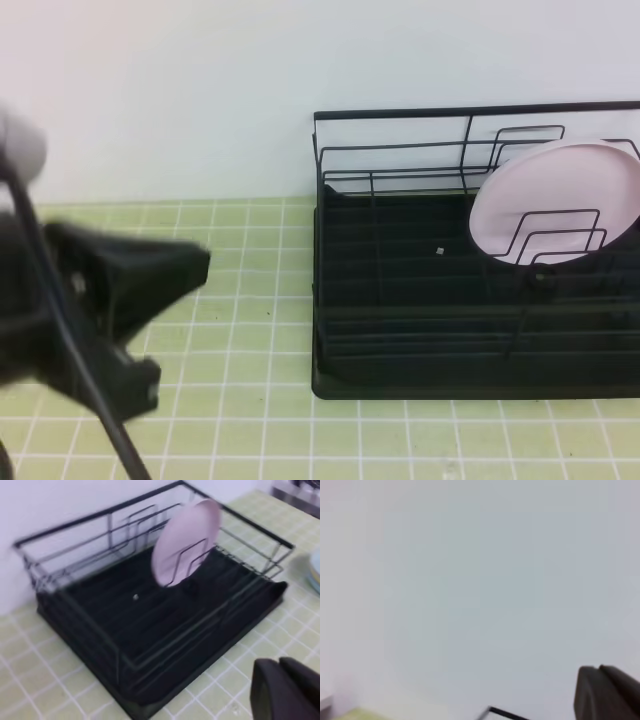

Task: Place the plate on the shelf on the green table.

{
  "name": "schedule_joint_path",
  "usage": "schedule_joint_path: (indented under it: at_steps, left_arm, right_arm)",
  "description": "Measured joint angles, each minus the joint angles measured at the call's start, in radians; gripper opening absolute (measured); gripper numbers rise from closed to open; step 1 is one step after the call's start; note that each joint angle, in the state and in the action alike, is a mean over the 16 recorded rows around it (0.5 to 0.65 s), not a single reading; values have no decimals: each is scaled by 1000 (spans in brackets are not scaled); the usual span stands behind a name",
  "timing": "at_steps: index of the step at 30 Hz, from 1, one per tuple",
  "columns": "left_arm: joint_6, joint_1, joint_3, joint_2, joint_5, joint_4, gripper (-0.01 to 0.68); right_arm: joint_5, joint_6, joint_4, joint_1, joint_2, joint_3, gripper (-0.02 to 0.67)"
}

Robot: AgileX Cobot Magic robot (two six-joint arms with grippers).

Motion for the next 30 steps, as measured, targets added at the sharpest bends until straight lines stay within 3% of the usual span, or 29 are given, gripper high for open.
schedule_joint_path:
  at_steps: [7, 12, 30]
  left_arm:
    - [-12, 0, 264, -104, -175, -71, -2]
    - [-18, 0, 379, -135, -232, -132, -2]
    - [-10, 0, 435, -138, -249, -202, -2]
  right_arm:
    - [-146, -22, 29, 0, -284, 331, -3]
    - [-197, -37, 33, 0, -409, 489, -3]
    - [-205, -44, 41, 0, -481, 657, -3]
